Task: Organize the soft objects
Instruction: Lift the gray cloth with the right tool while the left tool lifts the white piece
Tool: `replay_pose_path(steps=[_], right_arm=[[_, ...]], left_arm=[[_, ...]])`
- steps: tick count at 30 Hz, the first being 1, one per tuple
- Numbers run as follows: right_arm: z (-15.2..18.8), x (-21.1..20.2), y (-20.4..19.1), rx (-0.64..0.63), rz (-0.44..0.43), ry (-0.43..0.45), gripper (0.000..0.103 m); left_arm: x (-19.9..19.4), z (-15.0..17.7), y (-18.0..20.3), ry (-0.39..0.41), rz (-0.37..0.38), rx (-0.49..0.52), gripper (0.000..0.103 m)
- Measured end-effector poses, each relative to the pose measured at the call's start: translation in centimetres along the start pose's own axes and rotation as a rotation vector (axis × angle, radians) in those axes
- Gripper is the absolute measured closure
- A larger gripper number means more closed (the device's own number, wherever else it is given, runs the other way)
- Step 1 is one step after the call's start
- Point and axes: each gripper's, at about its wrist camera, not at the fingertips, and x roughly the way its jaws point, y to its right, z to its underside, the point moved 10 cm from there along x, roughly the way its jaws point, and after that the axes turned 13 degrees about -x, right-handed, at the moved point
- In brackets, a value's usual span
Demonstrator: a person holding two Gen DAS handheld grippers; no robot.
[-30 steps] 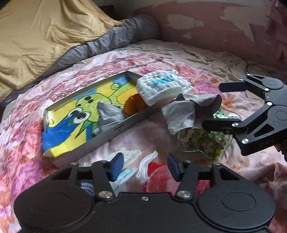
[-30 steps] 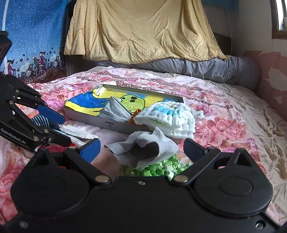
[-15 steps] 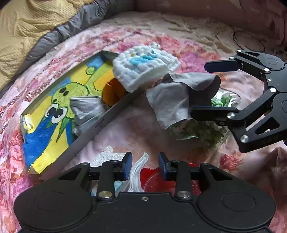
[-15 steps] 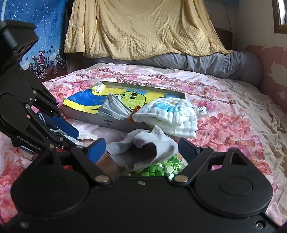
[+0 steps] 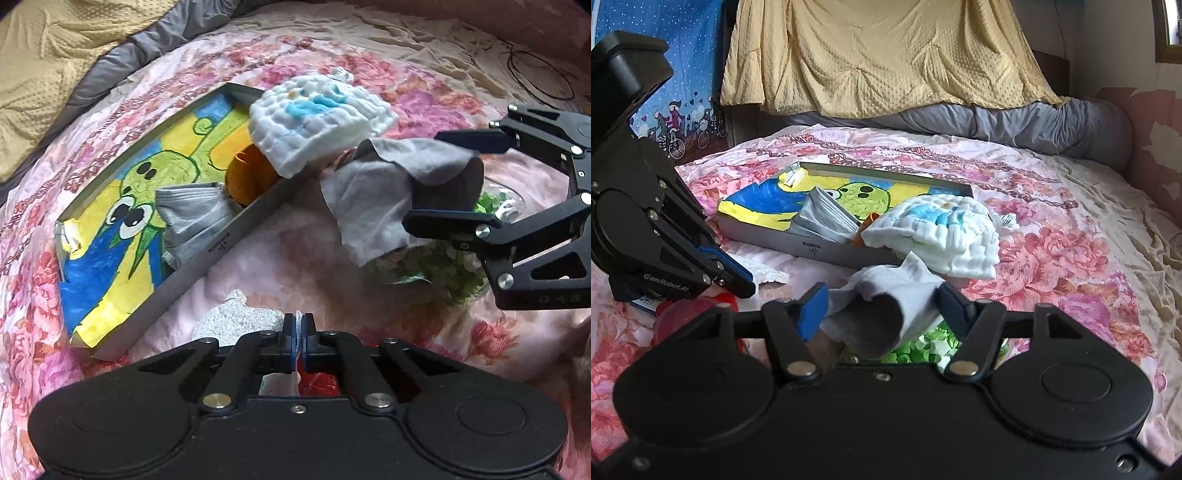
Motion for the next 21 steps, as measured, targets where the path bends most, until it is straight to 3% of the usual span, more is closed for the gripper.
replay_pose_path(steps=[5,8,13,21], right_arm=[[-0.1,0.0,0.0,-0.012,0.005,0.001,0.081],[-0.2,0.0,-0.1,-0.029,0.010,0.005,0.093],[-0.7,-0.3,-0.6,-0.056,-0.008,0.027,0.101],[-1.8,-1.2,-1.4,-0.079,-0.052,0.076,0.102]], left_arm=[[-0.7,-0.3,-0.5,0.028,-0.010,-0.032,0.102],[-1.2,-0.3,-0.8,0.042,-0.010,-0.057,0.102],[-2.3,-0.5,-1.0,0.067,-0.012,-0.093,0.102],[-4.9,-1.2,-1.1,0.123,-0.033,-0.124,0.102]])
